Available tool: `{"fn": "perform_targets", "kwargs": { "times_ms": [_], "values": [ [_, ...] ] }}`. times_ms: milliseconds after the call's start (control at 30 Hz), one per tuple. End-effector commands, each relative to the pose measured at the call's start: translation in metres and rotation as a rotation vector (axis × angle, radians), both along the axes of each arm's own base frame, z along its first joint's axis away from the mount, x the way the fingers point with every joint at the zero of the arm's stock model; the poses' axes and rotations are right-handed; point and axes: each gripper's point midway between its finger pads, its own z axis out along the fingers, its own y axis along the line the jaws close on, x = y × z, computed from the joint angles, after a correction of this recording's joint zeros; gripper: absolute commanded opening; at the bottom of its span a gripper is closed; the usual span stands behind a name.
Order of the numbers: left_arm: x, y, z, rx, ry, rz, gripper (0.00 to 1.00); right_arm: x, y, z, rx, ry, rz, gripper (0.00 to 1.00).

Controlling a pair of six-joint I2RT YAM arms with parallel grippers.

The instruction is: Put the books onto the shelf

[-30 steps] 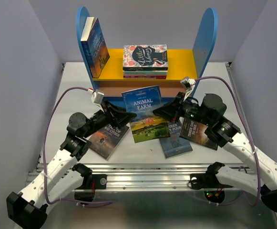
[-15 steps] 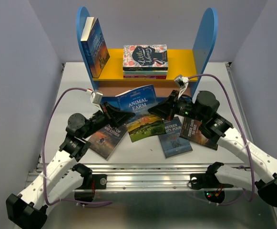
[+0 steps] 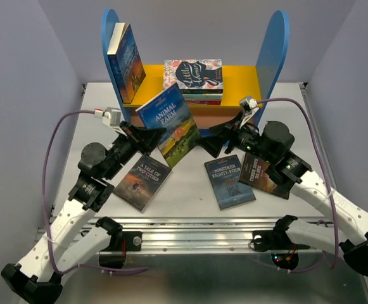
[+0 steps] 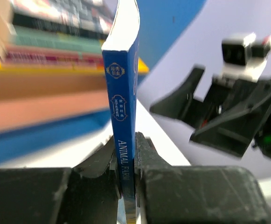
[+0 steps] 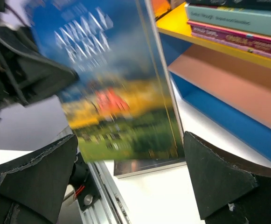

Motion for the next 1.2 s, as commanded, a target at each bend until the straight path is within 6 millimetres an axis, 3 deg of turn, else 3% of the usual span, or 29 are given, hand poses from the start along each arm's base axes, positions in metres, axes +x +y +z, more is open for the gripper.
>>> {"fn": "perform_targets", "kwargs": {
  "times_ms": [0,33,67,133,167,267,333,367,400,500,533,567,600,667,767,867,1167],
  "values": [
    [-0.011,0.037,0.13,-0.136,-0.32,0.163,0.0,0.007,-0.024,0.037,0.047,-0.109,-0.137,1.0],
    [-0.007,0.04,0.136,-0.108,-0.344,0.192,0.0,0.012,-0.03,0.03,0.028,-0.112,-0.176,1.0],
    [-0.009,0.048,0.155,-0.113,-0.372,0.228,0.0,0.01,-0.036,0.031,0.029,-0.124,-0.198,1.0],
    [-0.004,0.055,0.167,-0.079,-0.414,0.284,0.0,0.013,-0.044,0.024,0.007,-0.13,-0.237,1.0],
    [-0.004,0.066,0.182,-0.068,-0.457,0.347,0.0,0.018,-0.05,0.013,-0.025,-0.12,-0.28,1.0],
    [0.018,0.082,0.203,-0.019,-0.481,0.497,0.0,0.026,-0.064,0.001,-0.042,-0.105,-0.368,1.0],
    [0.027,0.084,0.215,0.004,-0.504,0.539,0.0,0.03,-0.066,-0.004,-0.054,-0.093,-0.39,1.0],
    [0.026,0.088,0.234,0.008,-0.546,0.566,0.0,0.032,-0.068,-0.005,-0.063,-0.085,-0.405,1.0],
    [0.041,0.08,0.231,0.044,-0.544,0.569,0.0,0.033,-0.068,-0.006,-0.07,-0.081,-0.408,1.0],
    [0.053,0.08,0.257,0.088,-0.599,0.619,0.0,0.036,-0.068,-0.01,-0.094,-0.075,-0.418,1.0],
    [0.073,0.073,0.25,0.122,-0.57,0.635,0.0,0.036,-0.069,-0.01,-0.099,-0.079,-0.42,1.0],
    [0.077,0.083,0.262,0.124,-0.569,0.699,0.0,0.035,-0.07,-0.011,-0.101,-0.081,-0.42,1.0],
    [0.094,0.079,0.255,0.181,-0.561,0.726,0.0,0.036,-0.07,-0.012,-0.103,-0.083,-0.423,1.0],
    [0.103,0.087,0.26,0.194,-0.559,0.797,0.0,0.036,-0.073,-0.012,-0.106,-0.09,-0.434,1.0],
    [0.123,0.089,0.25,0.273,-0.551,0.863,0.0,0.036,-0.074,-0.012,-0.112,-0.095,-0.44,1.0],
    [0.138,0.079,0.238,0.336,-0.559,0.856,0.0,0.037,-0.075,-0.014,-0.118,-0.094,-0.443,1.0],
    [0.172,0.084,0.177,0.48,-0.478,0.946,0.0,0.036,-0.073,-0.019,-0.134,-0.092,-0.433,1.0]
  ]
}}
